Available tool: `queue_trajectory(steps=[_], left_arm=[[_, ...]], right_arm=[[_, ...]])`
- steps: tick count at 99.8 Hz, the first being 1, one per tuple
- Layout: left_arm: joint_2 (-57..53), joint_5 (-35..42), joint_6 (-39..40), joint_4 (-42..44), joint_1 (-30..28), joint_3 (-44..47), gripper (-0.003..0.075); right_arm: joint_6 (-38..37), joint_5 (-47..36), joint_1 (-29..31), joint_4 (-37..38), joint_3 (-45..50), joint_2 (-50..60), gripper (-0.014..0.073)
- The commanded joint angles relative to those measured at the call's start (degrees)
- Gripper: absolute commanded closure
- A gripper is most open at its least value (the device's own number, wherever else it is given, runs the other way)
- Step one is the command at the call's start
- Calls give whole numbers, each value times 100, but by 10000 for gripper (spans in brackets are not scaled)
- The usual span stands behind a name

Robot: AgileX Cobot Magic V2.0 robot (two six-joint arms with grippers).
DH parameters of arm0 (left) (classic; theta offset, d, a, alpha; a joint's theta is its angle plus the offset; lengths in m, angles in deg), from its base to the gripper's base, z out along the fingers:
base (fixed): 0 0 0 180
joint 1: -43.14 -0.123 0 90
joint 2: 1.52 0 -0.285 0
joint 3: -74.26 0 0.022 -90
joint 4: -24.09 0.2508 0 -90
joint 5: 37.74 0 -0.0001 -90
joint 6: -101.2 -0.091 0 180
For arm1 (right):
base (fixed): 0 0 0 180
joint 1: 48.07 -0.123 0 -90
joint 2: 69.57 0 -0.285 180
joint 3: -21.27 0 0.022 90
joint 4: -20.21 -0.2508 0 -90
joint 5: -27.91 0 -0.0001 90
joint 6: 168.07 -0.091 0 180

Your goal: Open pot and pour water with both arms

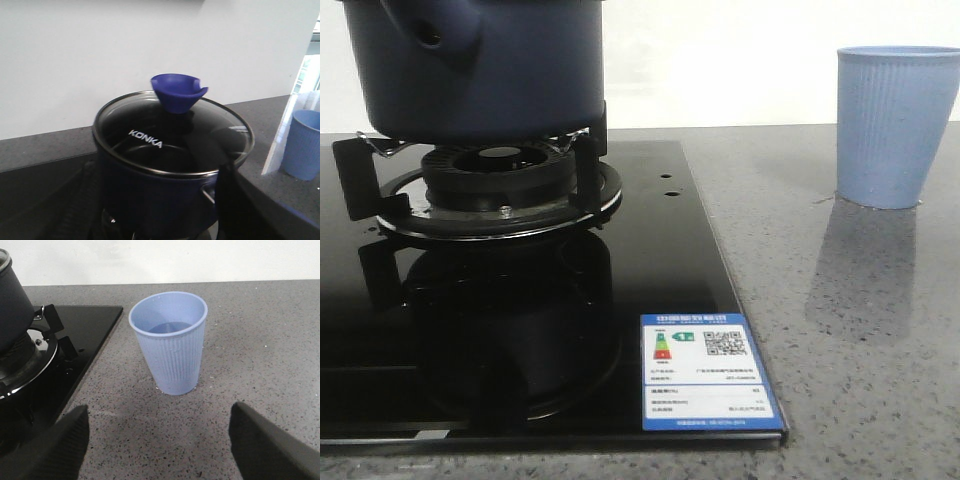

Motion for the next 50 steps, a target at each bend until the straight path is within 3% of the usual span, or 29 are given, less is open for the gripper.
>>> queue_trajectory(steps=[1,30,50], left_arm=[[397,979,-12,98,260,-250,281],[1659,1512,-12,122,314,-836,198],[2313,1688,-12,145,314,-1260,197]], right_arm=[[54,-448,-5,-57,-198,-62,69],[54,-388,-5,-57,-198,-62,69],[54,-388,-5,-57,-198,-62,69]])
